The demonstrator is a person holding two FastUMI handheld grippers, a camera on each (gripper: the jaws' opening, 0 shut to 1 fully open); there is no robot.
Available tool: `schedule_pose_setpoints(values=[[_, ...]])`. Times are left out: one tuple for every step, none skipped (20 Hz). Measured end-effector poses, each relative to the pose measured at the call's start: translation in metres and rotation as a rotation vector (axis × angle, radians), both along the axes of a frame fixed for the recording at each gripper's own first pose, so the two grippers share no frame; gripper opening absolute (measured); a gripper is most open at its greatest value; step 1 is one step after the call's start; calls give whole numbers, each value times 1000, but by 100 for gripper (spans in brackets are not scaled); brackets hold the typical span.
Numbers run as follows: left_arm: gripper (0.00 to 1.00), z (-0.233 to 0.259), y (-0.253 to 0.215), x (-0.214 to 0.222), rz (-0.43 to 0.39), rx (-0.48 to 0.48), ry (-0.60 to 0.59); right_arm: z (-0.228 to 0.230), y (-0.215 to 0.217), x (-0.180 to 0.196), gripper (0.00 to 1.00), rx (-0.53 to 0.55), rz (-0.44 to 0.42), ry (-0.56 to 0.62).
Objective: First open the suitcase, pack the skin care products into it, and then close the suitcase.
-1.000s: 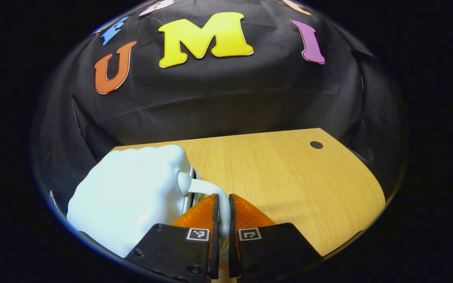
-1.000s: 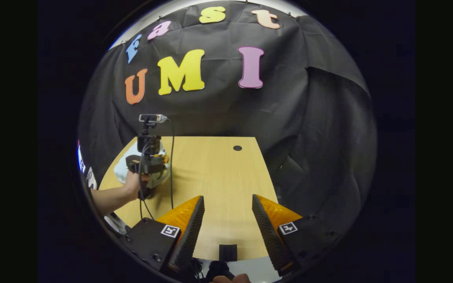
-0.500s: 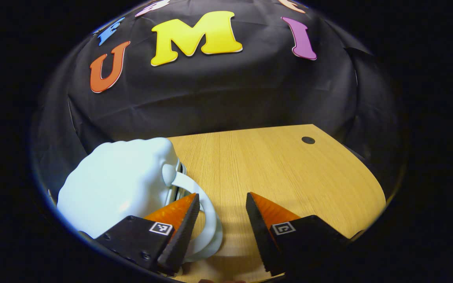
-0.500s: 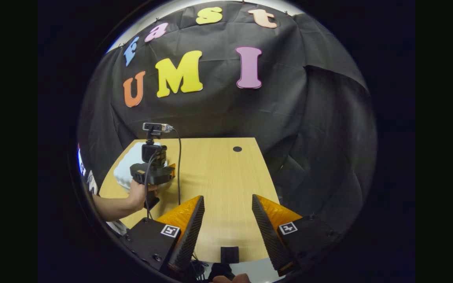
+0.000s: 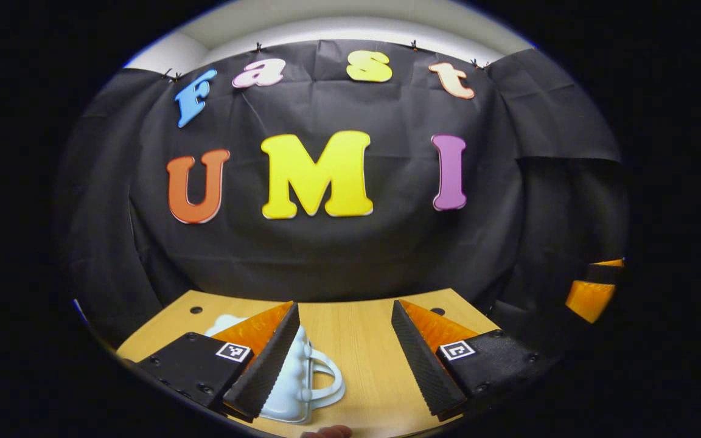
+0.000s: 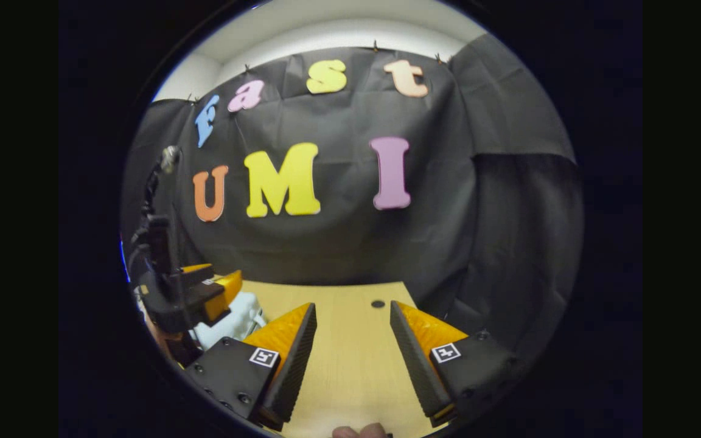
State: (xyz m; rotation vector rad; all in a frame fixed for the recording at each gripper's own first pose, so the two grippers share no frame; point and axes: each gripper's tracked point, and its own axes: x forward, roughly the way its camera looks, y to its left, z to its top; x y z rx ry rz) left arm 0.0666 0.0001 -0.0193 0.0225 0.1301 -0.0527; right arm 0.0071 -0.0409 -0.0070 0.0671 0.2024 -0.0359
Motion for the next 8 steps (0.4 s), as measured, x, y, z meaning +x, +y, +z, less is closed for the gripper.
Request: schedule_pose_setpoints(values=[[97,15,6,-10,11,-10,-29,13,9,3,73,8,12,-33],[96,25,9,-17,13,-26,-46,22,17,4,73,18,23,-58],[96,30,11,-26,19,-42,-55,30,23,4,73,22,32,-86],[97,33,12,-37,21,-52,-66,37,24,2,73,13,30,-110],[97,37,13,-41,20,-59,-69,42,25,1,73,-3,24,-131],[96,37,14,-44,15,-65,-69,46,29,-2,73,-19,25,-150],[97,38,16,-51,17,-71,-79,50,33,-4,74,-37,23,-170],[97,39,20,-55,26,-72,-84,52,35,-5,74,-56,21,-184]])
